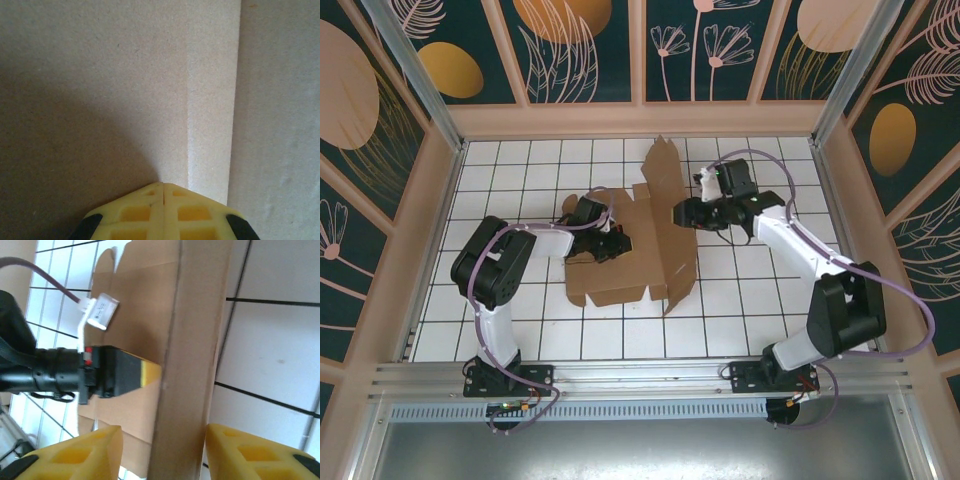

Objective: Fold the paper box

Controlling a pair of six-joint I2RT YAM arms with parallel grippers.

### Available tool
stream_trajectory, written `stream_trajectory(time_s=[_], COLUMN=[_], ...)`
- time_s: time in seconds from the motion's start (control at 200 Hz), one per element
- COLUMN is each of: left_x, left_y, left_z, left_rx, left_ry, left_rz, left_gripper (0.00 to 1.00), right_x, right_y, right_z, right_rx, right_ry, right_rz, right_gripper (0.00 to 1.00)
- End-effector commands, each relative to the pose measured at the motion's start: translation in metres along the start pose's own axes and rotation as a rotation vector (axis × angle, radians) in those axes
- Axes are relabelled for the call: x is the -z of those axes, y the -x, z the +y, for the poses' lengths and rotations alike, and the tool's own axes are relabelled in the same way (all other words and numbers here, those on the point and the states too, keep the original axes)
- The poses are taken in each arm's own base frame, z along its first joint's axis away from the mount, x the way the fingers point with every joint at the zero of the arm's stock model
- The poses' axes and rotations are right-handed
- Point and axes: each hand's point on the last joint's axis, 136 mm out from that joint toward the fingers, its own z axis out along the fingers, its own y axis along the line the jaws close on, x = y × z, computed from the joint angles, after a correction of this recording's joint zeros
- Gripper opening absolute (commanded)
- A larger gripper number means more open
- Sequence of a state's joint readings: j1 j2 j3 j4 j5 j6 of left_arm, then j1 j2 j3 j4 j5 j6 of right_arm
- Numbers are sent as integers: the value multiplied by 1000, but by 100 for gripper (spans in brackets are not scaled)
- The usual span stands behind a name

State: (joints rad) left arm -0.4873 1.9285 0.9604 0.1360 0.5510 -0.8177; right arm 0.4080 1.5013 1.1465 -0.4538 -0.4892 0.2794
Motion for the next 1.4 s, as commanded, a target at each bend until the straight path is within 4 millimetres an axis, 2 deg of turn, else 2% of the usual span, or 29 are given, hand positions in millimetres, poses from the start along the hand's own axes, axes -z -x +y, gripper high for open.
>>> stream_trajectory(time_s=[0.0,0.125,0.16,0.19,0.545,0.706,0.906,1.021,1.176,1.306,1.336,1.396], left_x=[3,5,5,5,8,9,7,10,18,23,23,23], left_y=[-8,-9,-10,-10,-12,-13,-13,-11,-5,-1,-1,-1], left_z=[-5,-6,-5,-5,-5,-5,-2,-1,2,3,4,7], left_rx=[8,5,7,9,11,13,19,13,-33,-60,-64,-72], left_ry=[-26,-33,-33,-36,-47,-48,-41,-20,58,98,105,122], left_rz=[11,5,5,5,-8,-8,-8,-16,-32,-43,-43,-38], left_gripper=[0,0,0,0,0,0,0,0,0,0,0,0], right_x=[-15,-27,-32,-36,-83,-107,-120,-108,-66,-30,-24,-10], right_y=[-10,-13,-16,-18,-39,-49,-55,-43,-17,2,1,11], right_z=[15,30,38,41,84,81,79,79,74,49,49,29], right_rx=[40,84,89,86,91,85,65,97,119,91,98,67], right_ry=[-22,-32,-13,5,154,138,164,129,88,51,58,37], right_rz=[73,88,97,104,172,193,199,153,57,-24,-31,-65], right_gripper=[64,91,93,99,99,99,99,99,99,99,99,99])
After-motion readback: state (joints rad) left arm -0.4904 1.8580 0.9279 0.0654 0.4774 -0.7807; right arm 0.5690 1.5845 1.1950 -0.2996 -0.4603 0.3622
